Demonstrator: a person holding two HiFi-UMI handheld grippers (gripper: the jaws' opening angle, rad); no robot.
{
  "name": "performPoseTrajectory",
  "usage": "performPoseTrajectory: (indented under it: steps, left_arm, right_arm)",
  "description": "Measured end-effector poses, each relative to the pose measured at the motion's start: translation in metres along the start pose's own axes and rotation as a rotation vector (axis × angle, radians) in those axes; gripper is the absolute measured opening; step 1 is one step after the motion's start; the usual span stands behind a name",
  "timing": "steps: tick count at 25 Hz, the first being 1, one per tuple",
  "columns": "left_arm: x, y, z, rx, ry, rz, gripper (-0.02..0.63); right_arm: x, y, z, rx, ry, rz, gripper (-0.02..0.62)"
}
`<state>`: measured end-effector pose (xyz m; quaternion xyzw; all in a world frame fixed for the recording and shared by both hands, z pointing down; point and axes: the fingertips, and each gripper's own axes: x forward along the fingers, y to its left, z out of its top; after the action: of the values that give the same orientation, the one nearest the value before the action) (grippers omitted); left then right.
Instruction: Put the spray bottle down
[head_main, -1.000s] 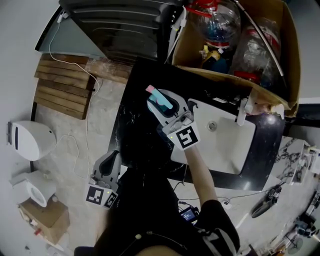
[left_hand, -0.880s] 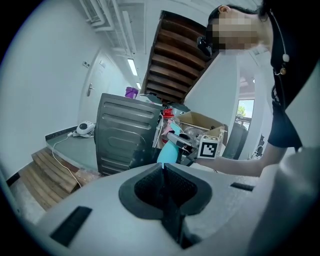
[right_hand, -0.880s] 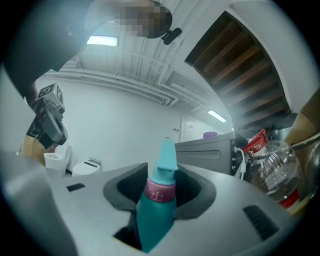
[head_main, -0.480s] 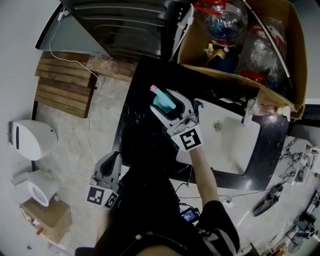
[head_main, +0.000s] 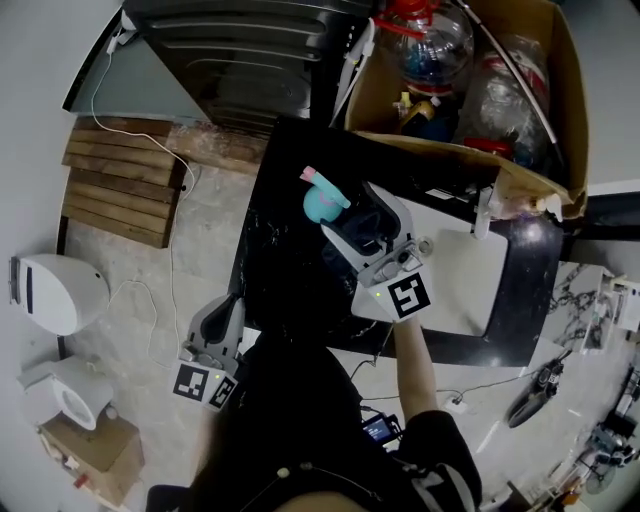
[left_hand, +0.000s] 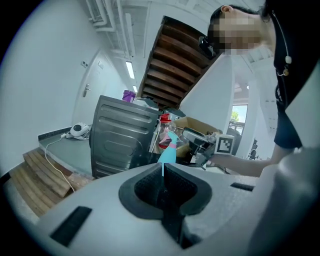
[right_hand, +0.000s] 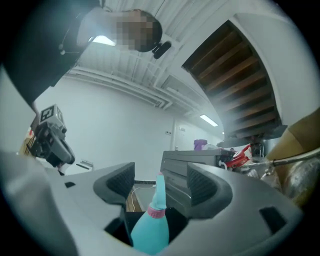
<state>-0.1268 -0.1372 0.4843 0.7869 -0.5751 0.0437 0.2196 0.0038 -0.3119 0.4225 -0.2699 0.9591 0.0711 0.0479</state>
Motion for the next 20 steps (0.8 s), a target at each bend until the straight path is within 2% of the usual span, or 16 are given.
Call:
performPoseTrajectory:
  steps: [4,7,9,11,15,20]
  left_arm:
    - [0.01,-0.013,0.02,0.023,-0.053,-0.084,0.017]
    - [0.017,-0.027,0.035,0.079,-0.083,-0.169,0.015]
    - [0.023,-0.037,0.043,0.138,-0.099,-0.223,0.015]
    - [0.027,-0.045,0.05,0.176,-0.114,-0.261,0.015]
    - [0.03,-0.059,0.071,0.209,-0.172,-0.317,0.017]
    - [0.023,-0.079,0.086,0.237,-0.216,-0.38,0.016]
  right_arm:
    - [-0.047,0.001,0.045,0.022,-0.021,-0.122,0.268]
    - [-0.085,0.011,0.069,0.038,-0.014,-0.204,0.157]
    - [-0.109,0.021,0.085,0.062,-0.03,-0.248,0.06]
    - [-0.131,0.033,0.098,0.074,-0.031,-0.284,0.003]
    - [-0.165,0.05,0.107,0.087,0.003,-0.394,0.003]
    - [-0.191,0.061,0.116,0.178,-0.068,-0.52,0.003]
